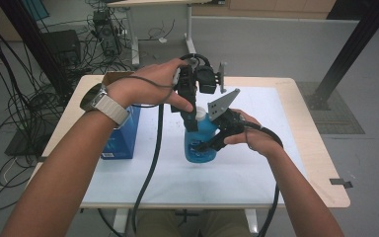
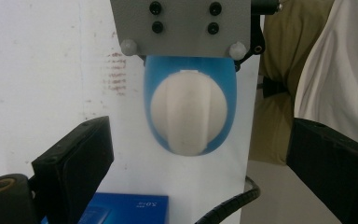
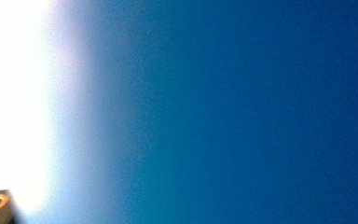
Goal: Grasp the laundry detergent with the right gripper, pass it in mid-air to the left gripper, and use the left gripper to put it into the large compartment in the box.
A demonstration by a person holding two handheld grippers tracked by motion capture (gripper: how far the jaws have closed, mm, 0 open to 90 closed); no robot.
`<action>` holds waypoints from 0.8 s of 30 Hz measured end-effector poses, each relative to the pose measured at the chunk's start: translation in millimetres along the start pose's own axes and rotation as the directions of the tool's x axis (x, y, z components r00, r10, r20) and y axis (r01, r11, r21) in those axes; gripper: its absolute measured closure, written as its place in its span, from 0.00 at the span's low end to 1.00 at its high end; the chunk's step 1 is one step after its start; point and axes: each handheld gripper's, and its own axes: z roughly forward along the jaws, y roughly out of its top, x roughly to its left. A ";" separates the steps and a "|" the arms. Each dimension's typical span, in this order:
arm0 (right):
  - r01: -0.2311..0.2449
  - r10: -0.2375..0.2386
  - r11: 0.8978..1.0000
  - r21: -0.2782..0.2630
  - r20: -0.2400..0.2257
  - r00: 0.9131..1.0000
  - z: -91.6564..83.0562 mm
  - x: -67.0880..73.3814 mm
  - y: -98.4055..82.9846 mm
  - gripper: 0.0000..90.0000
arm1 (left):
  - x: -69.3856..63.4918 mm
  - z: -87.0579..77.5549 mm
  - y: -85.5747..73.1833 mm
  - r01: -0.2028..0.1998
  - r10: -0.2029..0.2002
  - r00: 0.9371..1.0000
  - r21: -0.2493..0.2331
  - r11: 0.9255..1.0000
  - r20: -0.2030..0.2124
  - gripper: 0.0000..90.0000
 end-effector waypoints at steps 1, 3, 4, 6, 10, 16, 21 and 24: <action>-0.002 0.002 1.000 -0.002 0.001 1.000 -0.3 -0.4 -0.1 0.48 | 0.1 0.0 0.0 0.000 0.000 1.000 0.001 1.000 -0.001 0.09; -0.004 0.004 1.000 -0.001 0.007 1.000 -1.1 -0.9 -0.4 0.48 | 0.3 -0.1 0.0 -0.003 0.003 1.000 -0.002 1.000 -0.002 0.09; -0.004 0.004 1.000 -0.002 0.006 1.000 -1.4 -1.2 -0.7 0.48 | 0.3 0.0 -0.1 -0.002 0.002 1.000 -0.003 1.000 -0.002 0.09; -0.004 0.004 1.000 -0.001 0.006 1.000 -1.4 -1.0 -0.7 0.48 | 0.4 0.3 0.0 -0.002 0.002 1.000 -0.003 1.000 -0.003 0.09; -0.004 0.004 1.000 0.000 0.002 1.000 -0.8 -0.9 -0.6 0.48 | -0.3 0.0 0.5 -0.001 0.001 1.000 -0.003 1.000 0.000 0.09; 0.000 -0.001 1.000 0.003 0.004 1.000 -0.4 -1.2 -0.4 0.48 | -0.2 0.0 0.4 -0.003 0.003 1.000 0.000 1.000 -0.001 0.09; -0.002 0.002 1.000 0.000 0.003 1.000 -0.9 -1.6 -0.9 0.48 | -0.4 0.5 1.1 -0.006 0.006 1.000 -0.001 1.000 -0.002 0.09; -0.001 0.001 1.000 0.000 0.005 1.000 -1.0 -1.5 -0.9 0.48 | -0.1 0.8 1.2 -0.002 0.002 1.000 -0.001 1.000 0.001 0.09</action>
